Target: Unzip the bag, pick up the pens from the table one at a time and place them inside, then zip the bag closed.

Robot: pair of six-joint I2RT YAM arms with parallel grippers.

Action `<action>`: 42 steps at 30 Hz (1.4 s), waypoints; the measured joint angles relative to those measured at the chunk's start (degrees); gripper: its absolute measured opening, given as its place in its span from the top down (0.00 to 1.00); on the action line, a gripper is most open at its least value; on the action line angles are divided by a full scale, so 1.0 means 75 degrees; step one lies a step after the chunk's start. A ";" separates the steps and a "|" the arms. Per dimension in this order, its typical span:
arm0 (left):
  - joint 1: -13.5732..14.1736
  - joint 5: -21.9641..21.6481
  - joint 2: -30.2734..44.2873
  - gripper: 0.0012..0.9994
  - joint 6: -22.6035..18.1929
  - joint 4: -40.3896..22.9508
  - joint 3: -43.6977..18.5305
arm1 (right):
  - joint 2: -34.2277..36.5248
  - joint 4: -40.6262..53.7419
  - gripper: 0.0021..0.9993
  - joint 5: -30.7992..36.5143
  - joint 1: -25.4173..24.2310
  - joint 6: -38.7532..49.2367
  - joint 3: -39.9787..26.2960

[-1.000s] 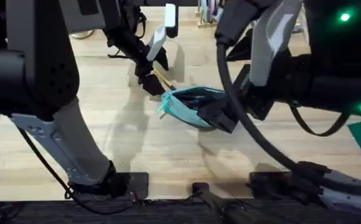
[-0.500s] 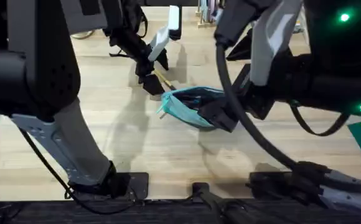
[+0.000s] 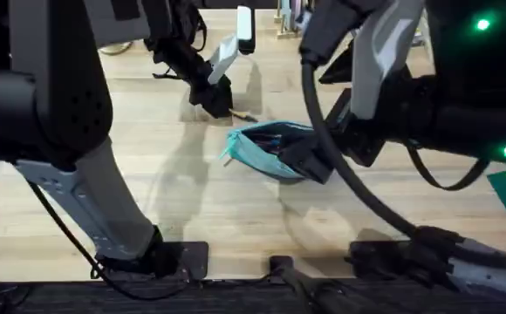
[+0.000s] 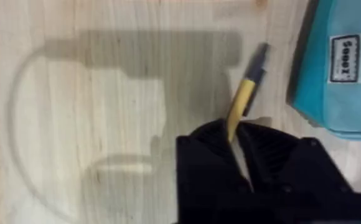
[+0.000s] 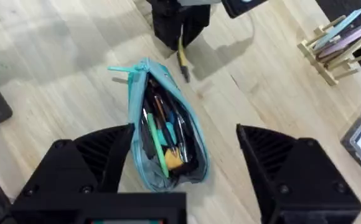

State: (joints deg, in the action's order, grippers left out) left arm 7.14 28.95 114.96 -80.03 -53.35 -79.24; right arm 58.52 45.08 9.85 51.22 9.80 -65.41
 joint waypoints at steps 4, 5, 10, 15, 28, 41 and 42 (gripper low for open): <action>0.0003 0.0030 -0.0023 0.95 0.0046 -0.0070 0.0003 | 0.0000 0.0000 0.00 0.0000 0.0000 0.0000 0.0000; 0.0000 0.0039 -0.0023 0.95 0.0050 -0.0072 0.0003 | 0.0000 -0.0001 0.00 0.0000 0.0000 0.0000 0.0000; -0.0006 0.0041 -0.0032 0.96 0.0072 -0.0083 0.0003 | -0.0003 -0.0003 0.00 0.0003 0.0000 0.0000 0.0000; -0.0007 -0.0252 -0.0184 0.96 0.0070 -0.0055 0.0064 | 0.0000 0.0007 0.00 0.0147 0.0000 -0.0002 0.0000; -0.0178 -0.1659 -0.1591 0.96 0.0064 -0.0347 0.0259 | 0.0000 0.0023 0.00 0.0265 0.0000 0.0000 0.0000; -0.0178 -0.1699 -0.3026 0.96 0.0055 -0.0826 0.0259 | -0.0004 0.0023 0.00 0.0291 0.0000 -0.0035 0.0000; -0.0178 -0.1699 -0.3140 0.96 0.0046 -0.0881 0.0259 | -0.0013 0.0026 0.00 0.0291 0.0000 -0.0060 0.0000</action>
State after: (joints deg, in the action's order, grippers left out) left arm 5.80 16.21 91.41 -79.68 -59.96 -77.30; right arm 58.42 45.27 12.03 51.22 9.35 -65.41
